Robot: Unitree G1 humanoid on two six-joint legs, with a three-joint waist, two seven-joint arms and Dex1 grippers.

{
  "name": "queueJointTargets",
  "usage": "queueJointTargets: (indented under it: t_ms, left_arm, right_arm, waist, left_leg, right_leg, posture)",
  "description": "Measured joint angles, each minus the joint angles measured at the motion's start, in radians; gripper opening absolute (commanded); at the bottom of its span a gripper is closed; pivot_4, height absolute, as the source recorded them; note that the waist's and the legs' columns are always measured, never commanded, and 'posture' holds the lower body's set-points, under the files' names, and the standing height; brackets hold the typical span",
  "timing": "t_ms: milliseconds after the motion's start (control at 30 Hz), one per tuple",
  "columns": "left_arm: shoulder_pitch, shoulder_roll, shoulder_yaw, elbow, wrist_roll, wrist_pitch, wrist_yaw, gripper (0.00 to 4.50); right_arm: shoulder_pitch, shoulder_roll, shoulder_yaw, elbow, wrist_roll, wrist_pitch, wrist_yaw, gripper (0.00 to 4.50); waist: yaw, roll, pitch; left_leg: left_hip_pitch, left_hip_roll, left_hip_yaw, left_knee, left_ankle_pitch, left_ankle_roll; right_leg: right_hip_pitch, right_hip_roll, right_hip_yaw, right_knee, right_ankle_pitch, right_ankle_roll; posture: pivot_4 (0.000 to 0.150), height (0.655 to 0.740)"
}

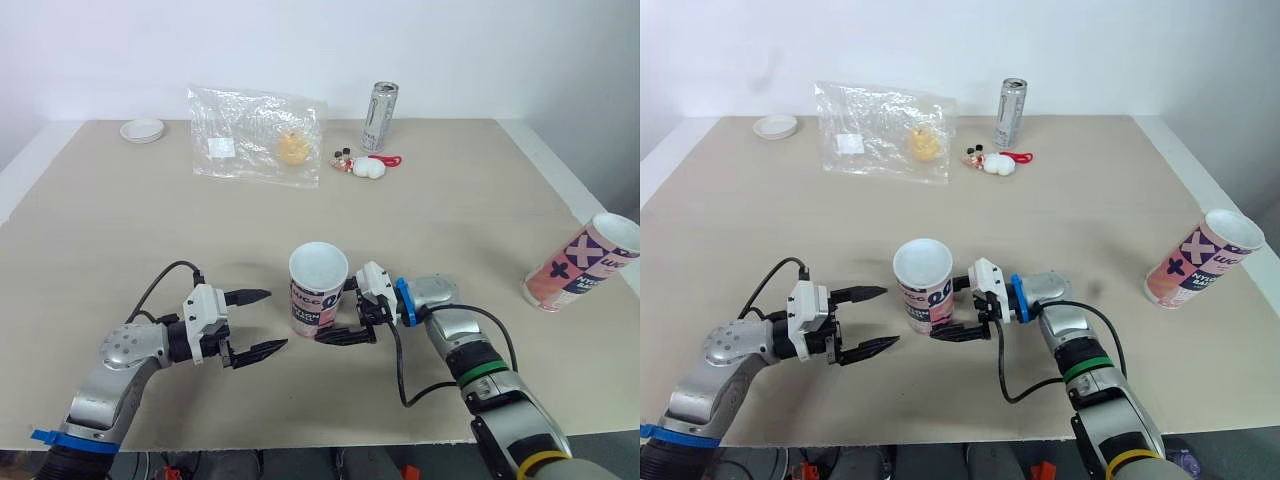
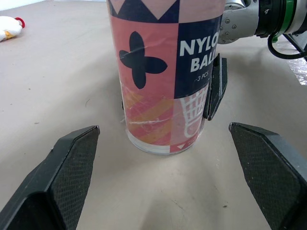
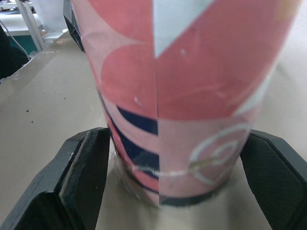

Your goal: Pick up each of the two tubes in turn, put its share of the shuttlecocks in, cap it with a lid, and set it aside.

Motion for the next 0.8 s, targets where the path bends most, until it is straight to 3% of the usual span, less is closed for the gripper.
queueJointTargets:
  t_ms: [800]
  left_arm:
    - [0.002, 0.006, -0.001, -0.010, 0.001, 0.001, 0.024, 4.50]
  right_arm:
    - [0.002, 0.084, 0.008, 0.008, -0.019, -0.021, -0.015, 4.39]
  waist:
    - [0.000, 0.000, 0.000]
  left_leg:
    - [0.000, 0.000, 0.000, 0.000, 0.000, 0.000]
  right_leg:
    - [0.000, 0.000, 0.000, 0.001, 0.000, 0.000]
  posture:
    - [0.150, 0.7400]
